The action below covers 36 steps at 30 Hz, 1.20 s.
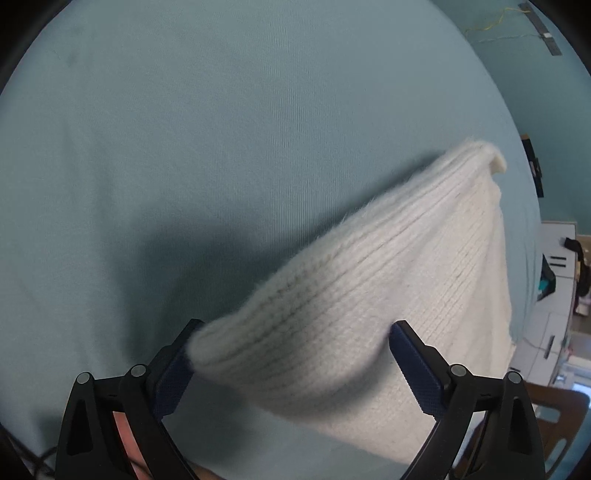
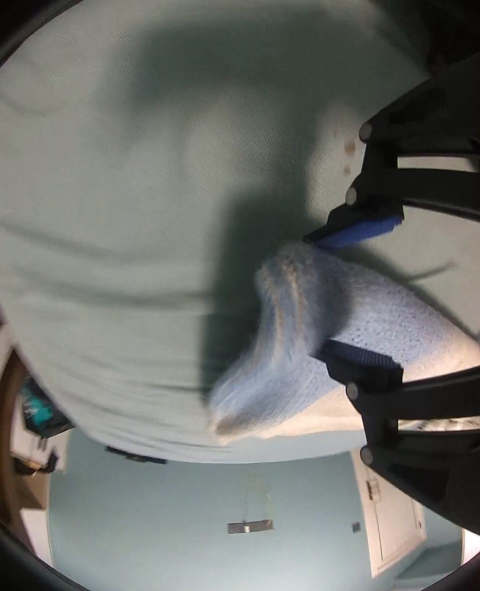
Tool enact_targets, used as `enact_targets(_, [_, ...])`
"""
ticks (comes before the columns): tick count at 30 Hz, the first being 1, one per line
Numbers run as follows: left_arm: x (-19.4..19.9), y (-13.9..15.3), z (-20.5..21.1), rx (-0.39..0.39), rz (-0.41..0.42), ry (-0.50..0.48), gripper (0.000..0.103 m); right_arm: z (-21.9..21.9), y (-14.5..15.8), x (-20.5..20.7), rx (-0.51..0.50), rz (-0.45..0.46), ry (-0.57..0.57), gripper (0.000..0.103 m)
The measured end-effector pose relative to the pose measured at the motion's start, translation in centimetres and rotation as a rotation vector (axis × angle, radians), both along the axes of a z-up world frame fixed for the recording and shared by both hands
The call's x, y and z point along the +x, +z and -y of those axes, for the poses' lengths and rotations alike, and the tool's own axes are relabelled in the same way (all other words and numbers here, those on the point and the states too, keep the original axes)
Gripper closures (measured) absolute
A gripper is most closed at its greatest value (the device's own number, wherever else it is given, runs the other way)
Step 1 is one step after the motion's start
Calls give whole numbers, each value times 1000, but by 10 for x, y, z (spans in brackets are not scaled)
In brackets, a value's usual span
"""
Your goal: Fold small clothes
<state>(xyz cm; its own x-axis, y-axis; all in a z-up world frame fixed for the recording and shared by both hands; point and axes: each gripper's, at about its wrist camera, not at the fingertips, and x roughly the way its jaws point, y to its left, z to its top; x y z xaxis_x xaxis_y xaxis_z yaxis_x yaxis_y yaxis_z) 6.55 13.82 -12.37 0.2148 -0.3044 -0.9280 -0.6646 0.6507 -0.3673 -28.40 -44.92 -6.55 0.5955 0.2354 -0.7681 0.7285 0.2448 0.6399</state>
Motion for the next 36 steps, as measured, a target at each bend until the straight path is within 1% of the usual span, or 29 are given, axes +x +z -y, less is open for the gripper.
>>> enact_targets(1, [0,11,-2,24,18,-4,4,2,11,-7,-38,20,-11,47])
enact_targets(2, [-1,20,-5,45,40,-7,4,5,26,-16,-100,47,-29,37])
enact_targets(3, [1,32,-6,70,70,-8,4,7,35,-20,-145,62,-38,26])
enact_targets(5, [8,54,-7,124,127,-23,4,13,54,-23,-259,77,-34,20])
enact_targets(6, [15,68,-5,169,161,-44,4,11,60,-12,-319,68,-12,20])
enact_targets(8, [30,86,2,253,207,-107,4,9,67,12,-406,59,43,20])
enact_targets(11, [48,102,18,402,263,-247,4,3,74,44,-508,80,137,20])
enact_targets(12, [56,104,27,437,287,-306,4,2,75,52,-540,85,175,20])
enact_targets(14, [67,101,38,453,311,-416,3,-3,74,67,-608,70,254,20])
enact_targets(15, [71,97,45,468,307,-469,3,-7,75,72,-652,56,290,20])
enact_targets(17, [74,93,62,560,291,-544,3,-13,74,83,-776,11,344,20])
enact_targets(19, [72,93,71,682,282,-610,3,-30,80,89,-889,-45,385,20])
enact_targets(20, [71,93,76,724,288,-629,3,-36,84,86,-961,-78,386,20])
enact_targets(21, [69,96,82,756,303,-646,3,-41,88,89,-1024,-91,380,20])
enact_targets(22, [67,98,85,773,322,-658,3,-46,94,89,-1068,-82,377,20])
enact_targets(24, [68,103,92,787,356,-669,3,-61,104,90,-1154,-23,374,20])
enact_targets(26, [62,108,93,803,389,-681,3,-73,111,90,-1234,14,358,20])
enact_targets(28, [55,114,96,847,430,-689,3,-82,117,92,-1303,37,334,20])
enact_targets(29, [52,118,98,880,451,-685,3,-84,115,92,-1336,19,309,20])
enact_targets(30, [49,120,100,918,473,-669,3,-85,111,93,-1380,-26,267,20])
enact_targets(31, [49,119,102,933,486,-657,4,-86,109,92,-1414,-70,232,20])
enact_targets(32, [48,120,102,936,502,-646,4,-85,107,93,-1421,-100,215,20])
enact_targets(34, [43,122,103,929,535,-640,4,-79,104,98,-1350,-116,253,20])
enact_targets(36, [42,122,105,954,539,-646,4,-74,102,102,-1300,-149,289,20])
